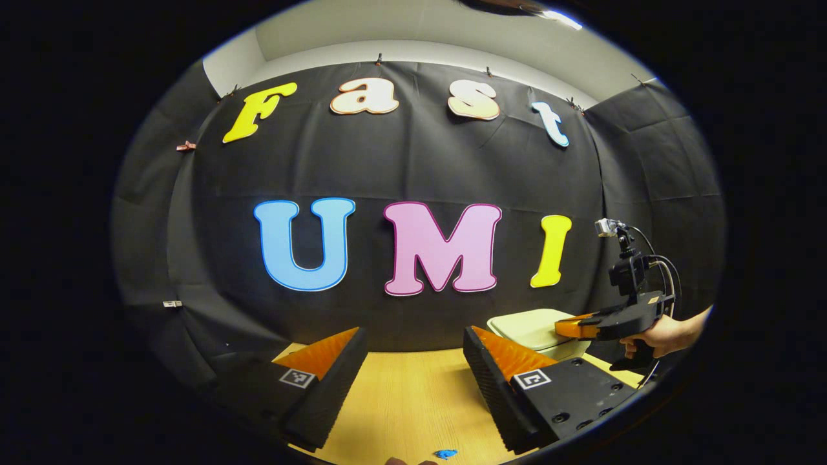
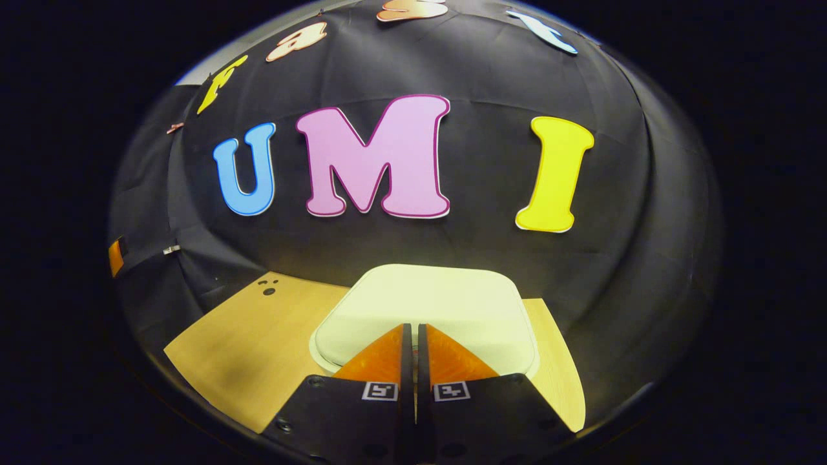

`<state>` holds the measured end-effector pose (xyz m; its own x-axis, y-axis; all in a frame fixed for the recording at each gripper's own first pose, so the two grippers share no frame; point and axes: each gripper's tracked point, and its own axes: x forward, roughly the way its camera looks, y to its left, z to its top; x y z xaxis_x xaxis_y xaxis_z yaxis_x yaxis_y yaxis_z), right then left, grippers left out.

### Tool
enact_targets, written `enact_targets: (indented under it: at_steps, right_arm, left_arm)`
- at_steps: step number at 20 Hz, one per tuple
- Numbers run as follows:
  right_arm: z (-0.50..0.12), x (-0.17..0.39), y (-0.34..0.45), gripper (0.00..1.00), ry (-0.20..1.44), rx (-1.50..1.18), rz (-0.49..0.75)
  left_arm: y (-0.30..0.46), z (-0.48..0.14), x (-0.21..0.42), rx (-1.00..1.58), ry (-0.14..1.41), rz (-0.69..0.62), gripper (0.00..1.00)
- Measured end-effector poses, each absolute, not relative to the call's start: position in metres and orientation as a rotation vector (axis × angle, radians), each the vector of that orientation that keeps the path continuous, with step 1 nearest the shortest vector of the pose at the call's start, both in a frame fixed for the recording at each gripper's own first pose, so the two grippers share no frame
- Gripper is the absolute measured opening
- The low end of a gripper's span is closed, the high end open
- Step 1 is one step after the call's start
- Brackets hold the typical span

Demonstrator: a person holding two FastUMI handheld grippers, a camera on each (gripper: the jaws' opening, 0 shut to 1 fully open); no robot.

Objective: Press the lid of the desktop garbage bin to open it, pick up the crumpled paper on the desktop and throw it into the bin, then pick up the pop can on the desktop and drop it into the bin, and finally close the garbage bin lid.

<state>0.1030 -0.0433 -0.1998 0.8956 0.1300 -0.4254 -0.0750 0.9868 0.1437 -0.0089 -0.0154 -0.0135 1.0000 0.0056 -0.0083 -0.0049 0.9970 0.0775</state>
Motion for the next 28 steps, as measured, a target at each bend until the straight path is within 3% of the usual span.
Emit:
enact_targets:
  at_steps: [5, 15, 16, 17, 21, 23, 26, 28]
  right_arm:
    - [-0.135, 0.096, -0.048, 0.05, 0.251, 0.077, 0.107]
    - [-0.099, 0.072, -0.051, 0.05, 0.172, 0.062, 0.121]
    - [-0.100, 0.069, -0.049, 0.12, 0.179, 0.057, 0.134]
    - [-0.099, 0.065, -0.048, 0.11, 0.179, 0.052, 0.140]
    - [-0.097, 0.051, -0.041, 0.56, 0.176, 0.028, 0.152]
    - [-0.095, 0.044, -0.038, 0.59, 0.175, 0.020, 0.158]
    - [-0.092, 0.033, -0.030, 0.81, 0.179, 0.026, 0.164]
    - [-0.090, 0.025, -0.029, 0.83, 0.180, 0.023, 0.159]
  left_arm:
    - [-0.017, -0.016, -0.007, 0.063, 0.011, -0.003, 0.96]
    - [-0.033, -0.020, -0.001, 0.058, 0.017, -0.058, 0.95]
    - [-0.034, -0.021, 0.000, 0.059, 0.020, -0.063, 0.96]
    - [-0.035, -0.025, -0.001, 0.062, 0.025, -0.069, 0.96]
    - [-0.039, -0.039, 0.003, 0.076, 0.052, -0.091, 0.96]
    - [-0.042, -0.054, 0.004, 0.078, 0.080, -0.105, 0.96]
    - [-0.044, -0.073, 0.005, 0.082, 0.120, -0.127, 0.96]
    - [-0.047, -0.089, 0.004, 0.091, 0.144, -0.154, 0.95]
